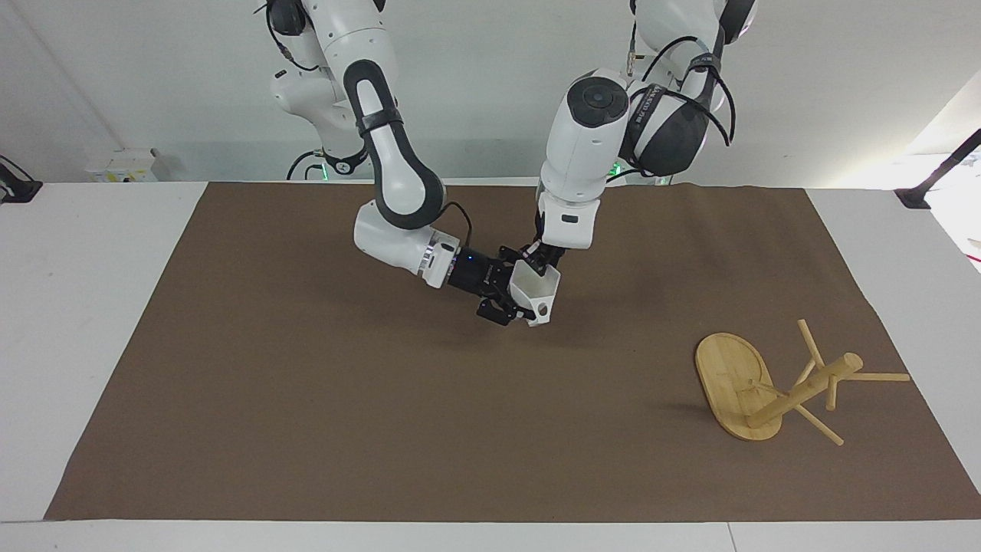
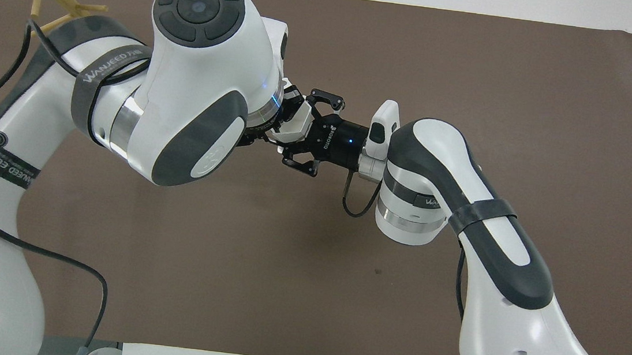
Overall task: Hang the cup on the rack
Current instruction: 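Grasp the cup with the left gripper while the right gripper opens, then carry the cup toward the mug tree while the right gripper withdraws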
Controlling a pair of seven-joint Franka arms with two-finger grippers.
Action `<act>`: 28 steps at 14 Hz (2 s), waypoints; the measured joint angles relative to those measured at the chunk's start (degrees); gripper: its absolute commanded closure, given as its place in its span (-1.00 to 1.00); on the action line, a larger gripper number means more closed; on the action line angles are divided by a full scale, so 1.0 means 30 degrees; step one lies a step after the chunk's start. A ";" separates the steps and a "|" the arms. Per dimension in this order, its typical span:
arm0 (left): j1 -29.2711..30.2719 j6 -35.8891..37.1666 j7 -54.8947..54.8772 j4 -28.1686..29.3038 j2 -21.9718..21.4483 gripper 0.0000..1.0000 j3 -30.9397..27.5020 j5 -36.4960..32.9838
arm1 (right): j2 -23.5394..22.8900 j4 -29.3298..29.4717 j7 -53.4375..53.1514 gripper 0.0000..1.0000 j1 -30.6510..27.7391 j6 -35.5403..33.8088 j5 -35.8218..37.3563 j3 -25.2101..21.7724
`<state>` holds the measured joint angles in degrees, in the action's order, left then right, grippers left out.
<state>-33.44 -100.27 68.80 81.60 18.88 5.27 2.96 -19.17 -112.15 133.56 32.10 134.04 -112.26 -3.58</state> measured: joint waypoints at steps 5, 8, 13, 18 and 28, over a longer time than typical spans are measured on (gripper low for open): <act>0.0008 -0.0123 0.0310 -0.0008 -0.0002 1.00 -0.0011 0.0013 | 0.0000 0.0013 -0.0011 -1.00 0.0004 0.0107 -0.0229 0.0004; 0.0006 -0.0134 0.0009 -0.0004 0.0003 1.00 -0.0022 -0.0008 | 0.0240 -0.0053 -0.0005 -1.00 -0.0069 -0.0073 -0.0234 -0.0007; -0.0004 -0.0151 0.0136 0.0067 0.0005 1.00 -0.0034 -0.0802 | 0.3303 -0.3083 0.0025 -1.00 -0.1466 -0.1230 0.0458 -0.0088; 0.1012 -0.2336 0.0725 0.2305 -0.2393 1.00 -0.0202 -0.2258 | 0.4397 -0.4348 0.0002 -1.00 -0.8206 -0.6795 0.9817 -0.0329; 0.6058 -2.0741 -0.1235 1.8389 -1.0448 1.00 -0.0339 -0.2303 | 0.4417 0.1910 -1.0157 -1.00 -1.2955 -1.3045 2.6201 -0.0316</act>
<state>-15.26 -162.49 65.09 136.77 -12.46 4.25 -3.95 -5.92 -106.42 103.09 -6.77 94.91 -33.65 -4.53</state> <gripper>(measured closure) 0.956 0.000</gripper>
